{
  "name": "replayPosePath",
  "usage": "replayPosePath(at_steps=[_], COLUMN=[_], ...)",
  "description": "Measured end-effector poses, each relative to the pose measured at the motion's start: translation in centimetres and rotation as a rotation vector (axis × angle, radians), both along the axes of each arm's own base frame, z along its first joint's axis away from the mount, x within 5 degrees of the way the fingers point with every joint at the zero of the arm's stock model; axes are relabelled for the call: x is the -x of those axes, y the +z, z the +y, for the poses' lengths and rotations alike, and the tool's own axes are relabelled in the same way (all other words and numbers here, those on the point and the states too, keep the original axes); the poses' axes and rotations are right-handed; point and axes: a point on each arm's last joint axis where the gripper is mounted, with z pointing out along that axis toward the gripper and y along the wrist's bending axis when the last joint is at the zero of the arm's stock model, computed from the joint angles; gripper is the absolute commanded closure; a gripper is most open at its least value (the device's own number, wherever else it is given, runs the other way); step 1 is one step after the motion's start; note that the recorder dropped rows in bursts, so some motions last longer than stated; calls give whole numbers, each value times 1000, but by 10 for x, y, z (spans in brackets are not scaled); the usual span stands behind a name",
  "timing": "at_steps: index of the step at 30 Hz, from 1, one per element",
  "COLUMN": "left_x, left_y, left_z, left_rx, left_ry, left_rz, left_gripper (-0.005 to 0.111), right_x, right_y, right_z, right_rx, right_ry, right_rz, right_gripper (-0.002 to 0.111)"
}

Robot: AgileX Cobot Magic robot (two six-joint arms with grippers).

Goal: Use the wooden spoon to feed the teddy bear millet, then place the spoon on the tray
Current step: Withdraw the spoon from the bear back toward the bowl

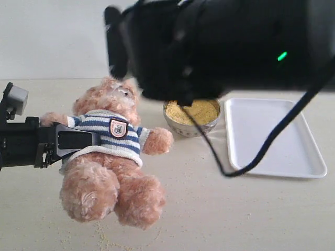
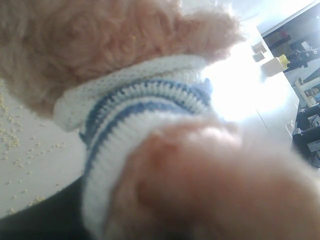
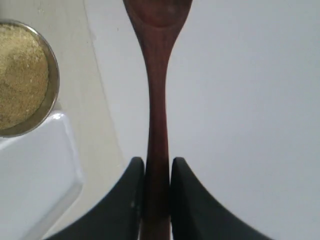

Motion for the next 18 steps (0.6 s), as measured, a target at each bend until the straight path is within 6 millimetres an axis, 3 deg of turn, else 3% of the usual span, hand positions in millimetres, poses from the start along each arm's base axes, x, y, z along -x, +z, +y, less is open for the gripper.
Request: replayPosePath(at_steps=[4, 7, 11, 18], left_x=[0, 1, 1, 1], left_y=[1, 1, 2, 2], left_z=[-1, -1, -1, -1], left_rx=[9, 12, 15, 20], left_ry=[-8, -11, -13, -16], left_rz=[-7, -9, -11, -12], left_gripper=[102, 102, 102, 102], right_x=[-16, -25, -32, -47], right_y=[18, 22, 16, 0], right_z=[-49, -72, -79, -65], right_rx=[-233, -303, -267, -289], right_ry=[-112, -145, -150, -164], right_rz=[159, 240, 289, 365], right_gripper=[108, 108, 108, 108])
